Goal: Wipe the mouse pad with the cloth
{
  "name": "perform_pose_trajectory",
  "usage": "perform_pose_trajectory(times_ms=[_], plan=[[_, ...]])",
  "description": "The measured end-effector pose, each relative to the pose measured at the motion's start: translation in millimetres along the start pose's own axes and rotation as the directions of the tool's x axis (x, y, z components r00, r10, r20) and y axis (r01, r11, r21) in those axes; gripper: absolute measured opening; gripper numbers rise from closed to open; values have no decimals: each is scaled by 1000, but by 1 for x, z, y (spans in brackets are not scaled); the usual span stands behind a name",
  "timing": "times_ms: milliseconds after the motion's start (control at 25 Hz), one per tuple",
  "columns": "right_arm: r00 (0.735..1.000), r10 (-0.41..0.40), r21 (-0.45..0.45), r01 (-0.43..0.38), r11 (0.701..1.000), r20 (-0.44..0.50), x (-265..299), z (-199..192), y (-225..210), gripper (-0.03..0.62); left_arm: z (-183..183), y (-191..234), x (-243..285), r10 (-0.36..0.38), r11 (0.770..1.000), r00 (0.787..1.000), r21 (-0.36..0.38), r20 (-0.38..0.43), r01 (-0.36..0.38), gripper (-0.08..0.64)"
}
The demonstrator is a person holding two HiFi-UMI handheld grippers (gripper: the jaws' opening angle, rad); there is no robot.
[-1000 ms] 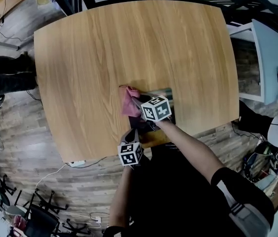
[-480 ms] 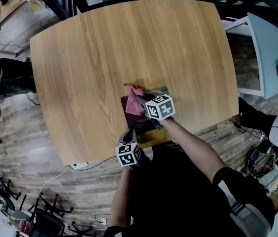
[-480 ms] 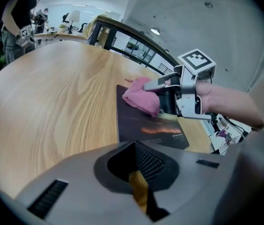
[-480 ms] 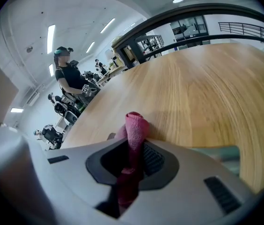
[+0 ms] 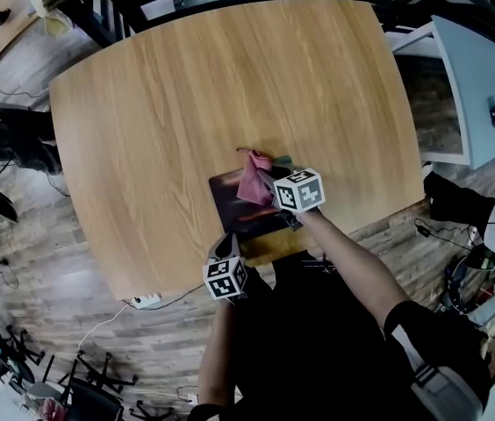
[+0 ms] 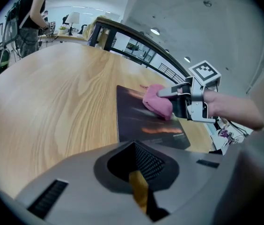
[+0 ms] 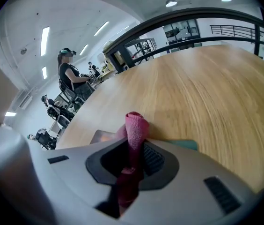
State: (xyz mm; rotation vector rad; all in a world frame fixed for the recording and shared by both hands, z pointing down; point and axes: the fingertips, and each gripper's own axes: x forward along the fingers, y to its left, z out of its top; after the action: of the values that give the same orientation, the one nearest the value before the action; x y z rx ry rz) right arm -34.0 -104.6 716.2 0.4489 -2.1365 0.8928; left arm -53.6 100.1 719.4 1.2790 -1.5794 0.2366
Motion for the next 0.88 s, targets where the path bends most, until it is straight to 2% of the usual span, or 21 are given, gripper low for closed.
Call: perform_pose_trajectory(times_ms=[880], plan=[[986,-153,93,147,985,67,-61,-14,-88,63,-1,3,-2,24,1000,1000,7,18,-24,23]])
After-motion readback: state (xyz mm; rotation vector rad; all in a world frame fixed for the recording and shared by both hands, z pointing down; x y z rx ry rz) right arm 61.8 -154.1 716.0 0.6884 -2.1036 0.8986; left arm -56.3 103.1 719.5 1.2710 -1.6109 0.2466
